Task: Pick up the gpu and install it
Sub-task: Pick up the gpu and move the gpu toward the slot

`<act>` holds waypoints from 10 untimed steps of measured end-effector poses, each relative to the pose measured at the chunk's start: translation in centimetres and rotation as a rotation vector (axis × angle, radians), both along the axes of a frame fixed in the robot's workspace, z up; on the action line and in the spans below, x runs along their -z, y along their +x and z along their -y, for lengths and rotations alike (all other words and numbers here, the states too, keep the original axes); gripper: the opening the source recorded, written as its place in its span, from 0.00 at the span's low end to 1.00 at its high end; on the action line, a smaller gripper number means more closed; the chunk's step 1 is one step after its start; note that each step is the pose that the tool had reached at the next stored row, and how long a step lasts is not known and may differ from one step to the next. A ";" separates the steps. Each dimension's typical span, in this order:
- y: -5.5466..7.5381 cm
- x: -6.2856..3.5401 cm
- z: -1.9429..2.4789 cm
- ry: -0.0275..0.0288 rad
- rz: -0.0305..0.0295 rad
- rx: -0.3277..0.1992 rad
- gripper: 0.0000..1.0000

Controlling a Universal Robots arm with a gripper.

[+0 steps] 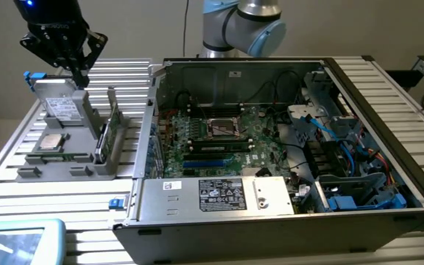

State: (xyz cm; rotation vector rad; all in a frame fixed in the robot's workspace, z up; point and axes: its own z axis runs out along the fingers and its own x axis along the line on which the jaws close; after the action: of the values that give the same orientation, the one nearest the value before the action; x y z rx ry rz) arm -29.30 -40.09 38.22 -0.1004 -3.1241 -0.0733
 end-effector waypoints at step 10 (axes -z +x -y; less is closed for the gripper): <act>0.0 0.00 0.00 0.0000 0.0000 0.000 0.36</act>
State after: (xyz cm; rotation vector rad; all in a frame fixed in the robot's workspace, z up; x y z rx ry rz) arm -29.30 -40.09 38.22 -0.1004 -3.1241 -0.0734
